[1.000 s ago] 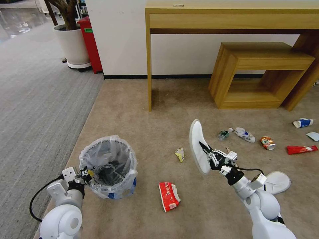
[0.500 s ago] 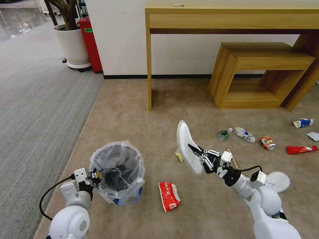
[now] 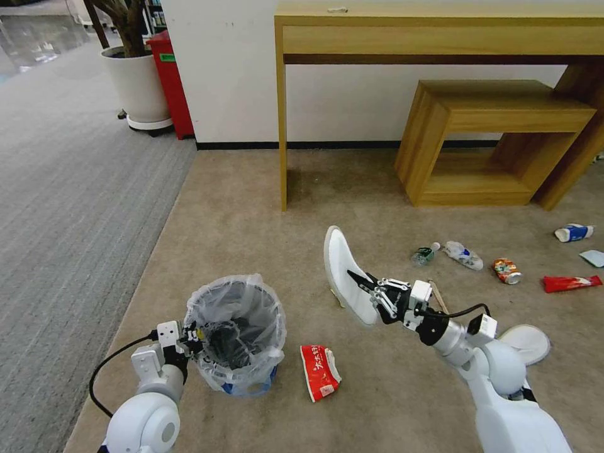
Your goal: Pick up the trash bin and place the garbage on the floor into it.
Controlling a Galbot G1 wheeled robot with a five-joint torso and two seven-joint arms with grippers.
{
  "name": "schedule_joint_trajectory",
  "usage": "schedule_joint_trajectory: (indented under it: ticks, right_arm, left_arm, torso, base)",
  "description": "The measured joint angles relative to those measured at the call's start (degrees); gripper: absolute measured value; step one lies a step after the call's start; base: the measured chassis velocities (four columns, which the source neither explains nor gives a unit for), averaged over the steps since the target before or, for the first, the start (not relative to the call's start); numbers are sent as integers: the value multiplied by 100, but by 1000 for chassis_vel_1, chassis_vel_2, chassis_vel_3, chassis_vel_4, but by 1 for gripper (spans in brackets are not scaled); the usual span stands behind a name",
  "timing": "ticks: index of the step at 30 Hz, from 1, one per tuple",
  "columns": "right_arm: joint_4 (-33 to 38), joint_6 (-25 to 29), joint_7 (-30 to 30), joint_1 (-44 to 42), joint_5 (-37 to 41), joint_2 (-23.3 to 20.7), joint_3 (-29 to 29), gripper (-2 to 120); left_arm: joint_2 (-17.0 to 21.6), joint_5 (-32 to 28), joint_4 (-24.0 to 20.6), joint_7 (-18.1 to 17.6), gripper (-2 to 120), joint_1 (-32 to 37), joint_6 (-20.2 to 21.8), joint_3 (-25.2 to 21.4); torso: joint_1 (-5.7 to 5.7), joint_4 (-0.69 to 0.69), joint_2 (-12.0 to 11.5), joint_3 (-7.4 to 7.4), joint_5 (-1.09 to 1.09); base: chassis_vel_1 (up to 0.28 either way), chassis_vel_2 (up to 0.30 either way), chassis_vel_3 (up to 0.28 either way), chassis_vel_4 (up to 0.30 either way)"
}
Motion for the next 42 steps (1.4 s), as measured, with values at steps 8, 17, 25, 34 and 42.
schedule_joint_trajectory:
  ticks: [8, 17, 25, 34, 42]
  right_arm:
    - [-118, -12, 146, 447, 150, -7, -534, 0]
    - [-129, 3, 583, 774, 465, -24, -1201, 0]
    - [-160, 44, 736, 1001, 526, 96, -1722, 0]
    - [-204, 93, 735, 979, 460, 70, -1891, 0]
    - [-215, 102, 714, 1003, 447, 9, -2019, 0]
  left_arm:
    - [-5, 75, 105, 29, 1, -67, -30, 106]
    - [-62, 167, 215, 51, 1, -159, -75, 252]
    - [-48, 95, 256, 68, 1, -262, -52, 343]
    - [-24, -696, 19, -204, 1, -357, 302, 266]
    - [37, -1328, -286, -513, 1, -369, 582, 136]
  torso:
    - [0, 1, 0, 0, 0]
    - [0, 1, 0, 0, 2]
    - [0, 1, 0, 0, 0]
    - [0, -1, 0, 0, -2]
    - [0, 0, 0, 0, -2]
  base:
    - [0, 0, 0, 0]
    - [0, 0, 0, 0]
    - [0, 0, 0, 0]
    - [0, 0, 0, 0]
    - [0, 0, 0, 0]
